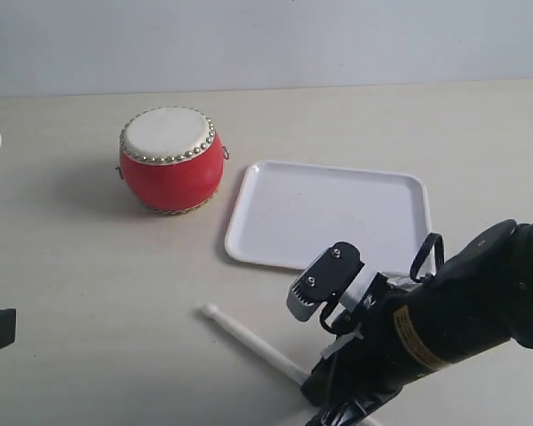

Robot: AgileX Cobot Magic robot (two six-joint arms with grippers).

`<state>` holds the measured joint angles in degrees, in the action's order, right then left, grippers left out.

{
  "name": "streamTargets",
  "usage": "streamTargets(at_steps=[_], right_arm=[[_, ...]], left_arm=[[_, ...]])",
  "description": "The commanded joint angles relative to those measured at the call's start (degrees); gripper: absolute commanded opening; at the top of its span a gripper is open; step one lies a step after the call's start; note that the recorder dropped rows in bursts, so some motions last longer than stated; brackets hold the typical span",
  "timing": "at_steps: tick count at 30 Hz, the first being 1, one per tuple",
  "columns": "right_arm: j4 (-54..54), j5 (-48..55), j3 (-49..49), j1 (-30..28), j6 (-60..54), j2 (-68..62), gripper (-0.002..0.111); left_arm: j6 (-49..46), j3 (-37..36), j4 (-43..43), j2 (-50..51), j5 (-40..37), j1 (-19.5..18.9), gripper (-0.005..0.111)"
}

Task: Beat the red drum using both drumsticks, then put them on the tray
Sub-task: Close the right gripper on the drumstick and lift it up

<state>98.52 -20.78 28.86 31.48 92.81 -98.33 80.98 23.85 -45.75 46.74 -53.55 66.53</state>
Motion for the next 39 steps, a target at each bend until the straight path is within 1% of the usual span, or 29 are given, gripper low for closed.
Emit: streamTargets(at_steps=[1, 7, 11, 15, 28, 39], right_arm=[[1.4, -6.3, 2.8, 0.1, 2.8, 3.4, 0.0], [1.4, -10.2, 7.4, 0.1, 5.1, 9.0, 0.0], [1.4, -10.6, 10.7, 0.1, 5.4, 11.6, 0.0], [1.4, -10.8, 14.2, 0.1, 7.7, 12.9, 0.0], [1.4, -13.6, 24.2, 0.1, 9.3, 17.0, 0.0], [1.4, -13.6, 24.4, 0.1, 10.5, 18.0, 0.0]], left_arm=[[0.4, -0.3, -0.8, 0.0, 0.0, 0.3, 0.0], [0.2, -0.3, -2.6, 0.0, 0.0, 0.3, 0.0], [0.2, -0.3, -3.1, 0.0, 0.0, 0.3, 0.0], [0.2, -0.3, -3.3, 0.0, 0.0, 0.3, 0.0], [0.2, -0.3, -3.3, 0.0, 0.0, 0.3, 0.0], [0.2, -0.3, -2.9, 0.0, 0.0, 0.3, 0.0]])
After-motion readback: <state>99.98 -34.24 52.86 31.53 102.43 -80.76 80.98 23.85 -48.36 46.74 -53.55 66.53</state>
